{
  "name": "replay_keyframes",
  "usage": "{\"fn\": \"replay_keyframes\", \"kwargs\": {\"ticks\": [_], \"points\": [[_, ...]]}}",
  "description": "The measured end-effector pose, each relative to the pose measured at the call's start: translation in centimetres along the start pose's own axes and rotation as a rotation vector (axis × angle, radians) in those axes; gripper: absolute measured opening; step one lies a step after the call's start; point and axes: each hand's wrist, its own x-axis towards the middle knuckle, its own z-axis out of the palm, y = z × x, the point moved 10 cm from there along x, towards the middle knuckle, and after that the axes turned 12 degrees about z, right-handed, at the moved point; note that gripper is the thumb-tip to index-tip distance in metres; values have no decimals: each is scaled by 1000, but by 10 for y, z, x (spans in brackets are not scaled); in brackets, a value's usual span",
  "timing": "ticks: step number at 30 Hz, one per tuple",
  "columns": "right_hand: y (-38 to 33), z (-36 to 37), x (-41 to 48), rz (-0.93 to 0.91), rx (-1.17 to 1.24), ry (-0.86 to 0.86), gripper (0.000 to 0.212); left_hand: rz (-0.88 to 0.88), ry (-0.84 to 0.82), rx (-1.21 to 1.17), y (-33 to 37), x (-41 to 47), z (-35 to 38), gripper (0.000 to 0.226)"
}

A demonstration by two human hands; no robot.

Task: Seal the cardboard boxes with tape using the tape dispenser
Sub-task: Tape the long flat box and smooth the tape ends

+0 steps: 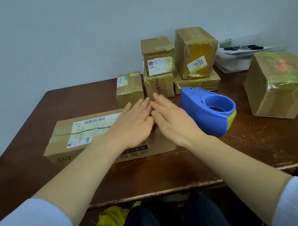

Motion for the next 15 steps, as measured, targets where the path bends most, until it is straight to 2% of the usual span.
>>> {"fn": "replay_keyframes", "kwargs": {"ticks": [3,6,9,12,15], "points": [[-1,12,-4,-78,-199,-33,50,19,-69,52,-7,-13,11,55],[-1,8,-2,-91,-307,-15,48,-4,-136,114,-22,-34,5,70],[0,10,0,-83,-383,-56,48,-117,-173,119,-59,-72,-4,79],[-9,9,4,-69,-543,5,48,-211,-149,111,-73,-93,-14,84],[-38,31,2,-145,-482,-86,48,-64,-97,158,-45,-79,-10,82]]}}
